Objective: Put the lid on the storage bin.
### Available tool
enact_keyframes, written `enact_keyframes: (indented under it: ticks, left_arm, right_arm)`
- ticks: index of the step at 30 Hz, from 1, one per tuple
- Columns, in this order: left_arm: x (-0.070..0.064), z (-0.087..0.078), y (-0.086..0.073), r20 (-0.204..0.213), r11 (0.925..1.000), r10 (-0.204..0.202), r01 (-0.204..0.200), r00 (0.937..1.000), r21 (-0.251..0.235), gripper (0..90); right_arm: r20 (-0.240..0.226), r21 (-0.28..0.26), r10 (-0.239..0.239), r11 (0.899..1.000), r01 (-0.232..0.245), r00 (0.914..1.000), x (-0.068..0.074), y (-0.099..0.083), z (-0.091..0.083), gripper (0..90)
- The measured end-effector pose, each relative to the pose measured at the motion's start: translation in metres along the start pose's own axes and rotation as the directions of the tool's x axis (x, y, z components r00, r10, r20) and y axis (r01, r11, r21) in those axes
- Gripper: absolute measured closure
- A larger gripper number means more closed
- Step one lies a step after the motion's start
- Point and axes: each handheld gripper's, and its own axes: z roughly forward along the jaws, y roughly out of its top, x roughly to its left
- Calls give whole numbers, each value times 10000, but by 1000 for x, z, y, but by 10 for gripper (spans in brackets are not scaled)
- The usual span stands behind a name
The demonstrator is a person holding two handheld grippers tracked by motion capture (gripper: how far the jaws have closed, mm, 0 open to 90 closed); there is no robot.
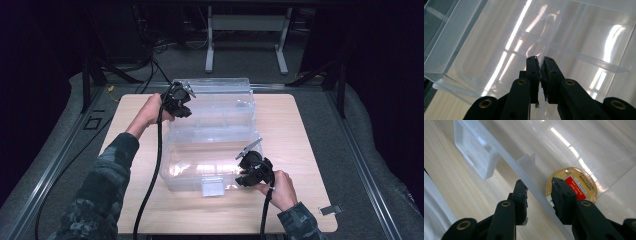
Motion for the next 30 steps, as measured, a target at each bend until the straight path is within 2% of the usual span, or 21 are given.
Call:
enact_keyframes:
  ticks: [6, 20, 21, 26, 30]
  left_arm:
    - [-2, -4, 2, 69, 9999, 149, -149, 9999, 10, 850]
    - [-7, -12, 3, 61, 9997, 241, -241, 9997, 24, 860]
    - [-7, -12, 3, 93, 9997, 249, -249, 9996, -21, 860]
    - [-8, -15, 3, 97, 9996, 272, -272, 9996, -34, 862]
    - [-10, -18, 2, 137, 9997, 244, -243, 9996, -69, 862]
  right_arm:
    - [103, -28, 59, 10000, -58, 9999, 1, -1, 1, 651]
    - [436, -272, 28, 9996, -16, 9990, 3, -1, 2, 623]
    - [341, -247, 41, 9997, -32, 9994, 3, -1, 2, 622]
    - [515, -374, -10, 9993, 29, 9987, 4, -2, 3, 614]
    - [484, -362, 36, 9993, -19, 9988, 3, -1, 3, 611]
